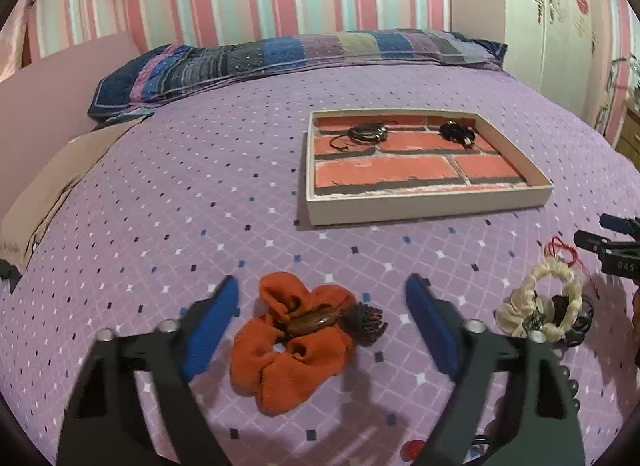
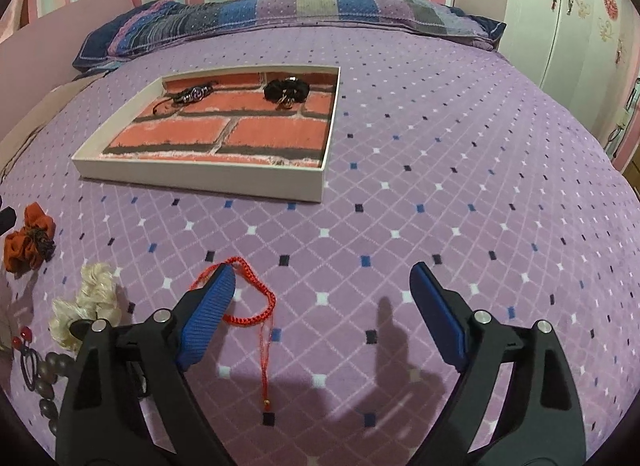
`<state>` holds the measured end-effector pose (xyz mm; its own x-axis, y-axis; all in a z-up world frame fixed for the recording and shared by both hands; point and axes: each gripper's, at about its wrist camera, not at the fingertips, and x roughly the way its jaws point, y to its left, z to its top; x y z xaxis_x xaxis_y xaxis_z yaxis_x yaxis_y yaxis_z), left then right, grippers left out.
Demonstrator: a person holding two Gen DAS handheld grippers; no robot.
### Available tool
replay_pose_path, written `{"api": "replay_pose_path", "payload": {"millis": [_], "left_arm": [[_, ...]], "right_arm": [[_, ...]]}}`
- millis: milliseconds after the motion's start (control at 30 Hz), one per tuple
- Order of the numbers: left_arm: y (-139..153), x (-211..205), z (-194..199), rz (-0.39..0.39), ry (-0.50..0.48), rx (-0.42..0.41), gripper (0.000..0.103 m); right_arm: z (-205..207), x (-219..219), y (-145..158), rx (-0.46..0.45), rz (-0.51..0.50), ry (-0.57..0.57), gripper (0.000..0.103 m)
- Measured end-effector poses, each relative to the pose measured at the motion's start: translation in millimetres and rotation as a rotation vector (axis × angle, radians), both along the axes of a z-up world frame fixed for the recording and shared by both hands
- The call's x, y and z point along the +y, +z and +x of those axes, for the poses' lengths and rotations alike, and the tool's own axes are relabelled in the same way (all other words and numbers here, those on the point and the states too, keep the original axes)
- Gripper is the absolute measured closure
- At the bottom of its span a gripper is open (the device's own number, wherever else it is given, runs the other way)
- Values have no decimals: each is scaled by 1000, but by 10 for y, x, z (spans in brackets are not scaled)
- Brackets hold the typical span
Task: Organize jewelry
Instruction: 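Grasp the brown stone pendant with the left tool while the right tool grasps the red string bracelet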
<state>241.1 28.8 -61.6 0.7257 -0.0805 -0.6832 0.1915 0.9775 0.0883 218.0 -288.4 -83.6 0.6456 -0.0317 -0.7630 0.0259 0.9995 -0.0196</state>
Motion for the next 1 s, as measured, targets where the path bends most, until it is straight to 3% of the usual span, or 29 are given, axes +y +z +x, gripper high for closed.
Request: {"api": "replay_pose_path", "payload": {"millis": [67,300,367,400,1000], "left_arm": [[-44,-35,22,-1,-20,27,42],[-134,-186,33,58,-77,57,45],[-201,-232,73,72,-102,95,69],[-234,-248,88,78,-106,110,71],[-392,-248,250,61,-101,209,71]], "right_arm": [[10,-8,-32,9,10,0,18],[45,-12,-106,29,30,8,19],[50,-23,-107,29,40,8,20],[54,-27,-108,30,42,8,20],[85,22,-167,42,50,22,28]]}}
